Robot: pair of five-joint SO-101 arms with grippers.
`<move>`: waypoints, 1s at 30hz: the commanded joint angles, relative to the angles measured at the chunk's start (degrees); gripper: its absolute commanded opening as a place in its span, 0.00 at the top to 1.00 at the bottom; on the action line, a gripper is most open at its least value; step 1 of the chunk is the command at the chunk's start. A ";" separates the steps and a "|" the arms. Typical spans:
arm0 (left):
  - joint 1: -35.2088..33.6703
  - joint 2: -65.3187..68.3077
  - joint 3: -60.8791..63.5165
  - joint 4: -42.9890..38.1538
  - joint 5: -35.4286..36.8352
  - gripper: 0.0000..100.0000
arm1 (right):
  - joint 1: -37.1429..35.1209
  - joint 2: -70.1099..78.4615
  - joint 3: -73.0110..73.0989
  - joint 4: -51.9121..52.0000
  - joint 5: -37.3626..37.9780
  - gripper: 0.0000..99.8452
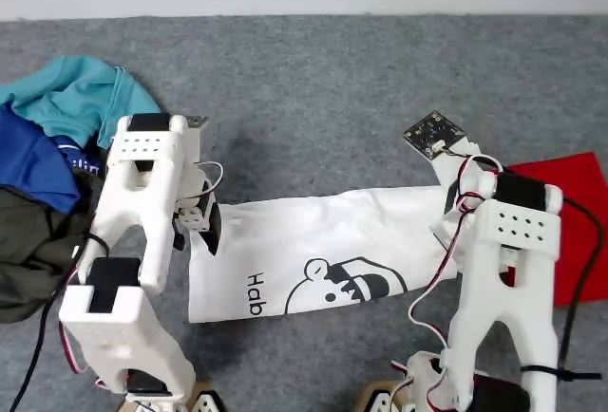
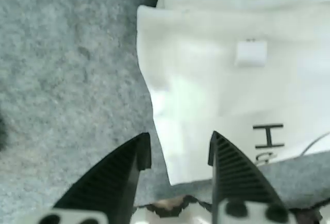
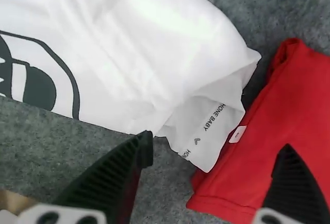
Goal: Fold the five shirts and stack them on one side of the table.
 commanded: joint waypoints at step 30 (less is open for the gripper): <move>0.26 16.88 -1.45 -6.59 0.79 0.99 | 0.57 -2.59 0.88 2.59 0.09 0.64</move>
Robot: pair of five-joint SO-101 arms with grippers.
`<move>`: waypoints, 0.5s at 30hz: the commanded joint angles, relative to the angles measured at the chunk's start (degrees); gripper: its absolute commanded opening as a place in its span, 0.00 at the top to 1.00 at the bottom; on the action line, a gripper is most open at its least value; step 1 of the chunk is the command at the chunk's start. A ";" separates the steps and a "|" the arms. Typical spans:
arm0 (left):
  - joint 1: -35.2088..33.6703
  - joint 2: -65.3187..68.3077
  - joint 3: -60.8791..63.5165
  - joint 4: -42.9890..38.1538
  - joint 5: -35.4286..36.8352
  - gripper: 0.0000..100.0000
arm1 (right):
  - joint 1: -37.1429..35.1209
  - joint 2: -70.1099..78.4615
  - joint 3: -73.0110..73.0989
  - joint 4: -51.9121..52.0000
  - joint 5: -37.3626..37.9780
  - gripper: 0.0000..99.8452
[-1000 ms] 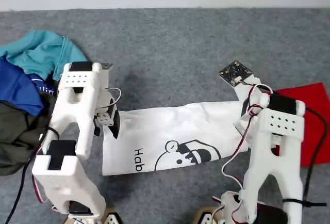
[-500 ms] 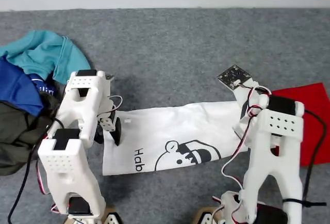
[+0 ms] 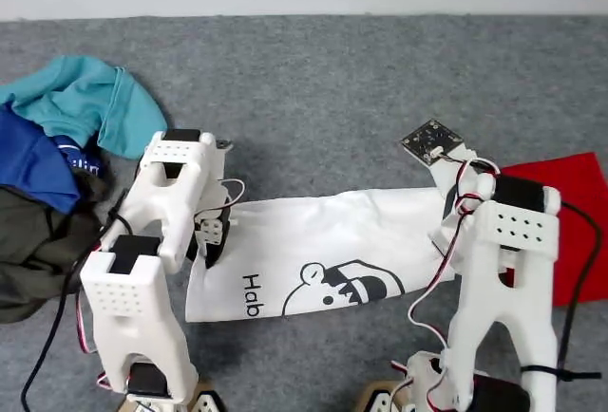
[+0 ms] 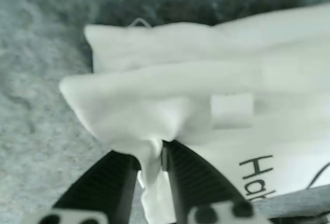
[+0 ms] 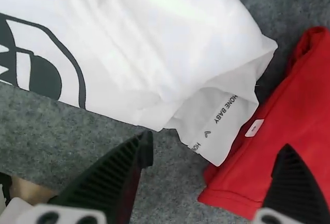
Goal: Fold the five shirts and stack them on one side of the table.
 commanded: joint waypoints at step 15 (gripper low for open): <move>-25.67 1.93 -25.54 8.97 -3.16 0.99 | 0.31 -2.59 -0.26 0.40 0.09 0.64</move>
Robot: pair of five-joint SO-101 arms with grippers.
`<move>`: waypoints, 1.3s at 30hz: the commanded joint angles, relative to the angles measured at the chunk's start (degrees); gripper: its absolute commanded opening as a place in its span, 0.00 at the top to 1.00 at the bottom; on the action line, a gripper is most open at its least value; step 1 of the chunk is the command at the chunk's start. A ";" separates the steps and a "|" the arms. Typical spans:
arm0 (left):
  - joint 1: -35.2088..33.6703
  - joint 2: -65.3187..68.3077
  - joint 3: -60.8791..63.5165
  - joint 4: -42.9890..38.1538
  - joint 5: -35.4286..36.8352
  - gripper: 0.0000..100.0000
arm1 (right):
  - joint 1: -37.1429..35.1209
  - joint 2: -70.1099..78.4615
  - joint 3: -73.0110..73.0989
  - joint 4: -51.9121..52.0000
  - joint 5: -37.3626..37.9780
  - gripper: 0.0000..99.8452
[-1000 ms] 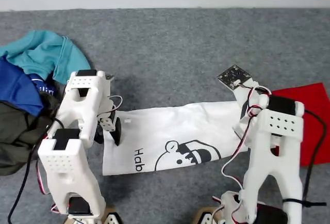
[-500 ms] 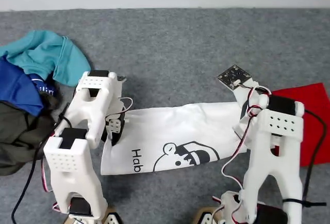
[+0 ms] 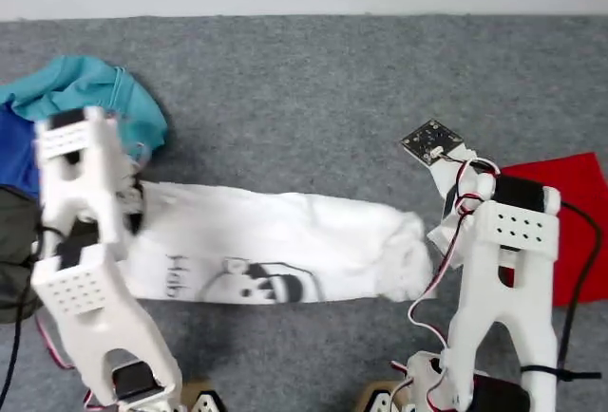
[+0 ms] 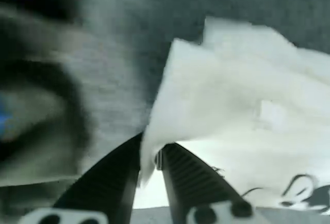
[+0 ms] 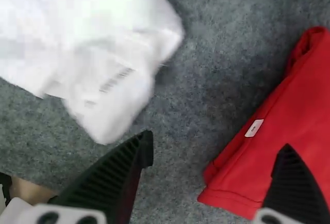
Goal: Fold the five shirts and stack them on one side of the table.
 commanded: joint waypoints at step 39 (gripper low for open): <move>64.88 -4.40 -16.75 1.41 2.46 0.99 | 22.81 -2.59 -0.26 2.77 0.09 0.64</move>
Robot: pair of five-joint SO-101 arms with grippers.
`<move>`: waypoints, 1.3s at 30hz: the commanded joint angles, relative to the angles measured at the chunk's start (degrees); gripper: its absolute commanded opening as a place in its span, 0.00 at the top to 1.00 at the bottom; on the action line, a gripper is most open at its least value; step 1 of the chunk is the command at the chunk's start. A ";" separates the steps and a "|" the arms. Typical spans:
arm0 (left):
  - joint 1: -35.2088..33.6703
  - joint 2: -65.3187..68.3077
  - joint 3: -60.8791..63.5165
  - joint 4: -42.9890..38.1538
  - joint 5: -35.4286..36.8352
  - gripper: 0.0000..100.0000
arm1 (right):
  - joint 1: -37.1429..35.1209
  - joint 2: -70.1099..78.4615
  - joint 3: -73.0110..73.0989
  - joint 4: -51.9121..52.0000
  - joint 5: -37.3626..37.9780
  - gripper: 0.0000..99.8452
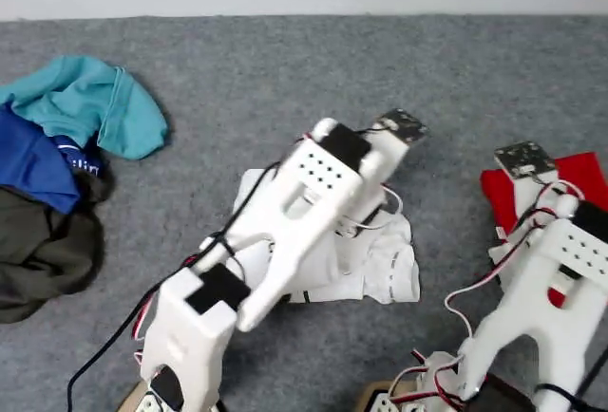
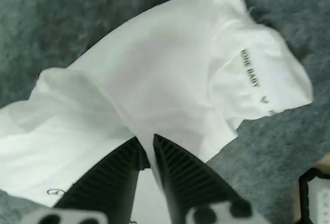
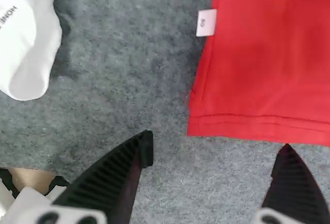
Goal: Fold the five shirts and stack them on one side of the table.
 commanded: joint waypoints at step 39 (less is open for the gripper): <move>13.19 22.51 -32.84 -1.67 3.78 0.97 | 0.75 -2.59 -0.26 2.51 0.09 0.64</move>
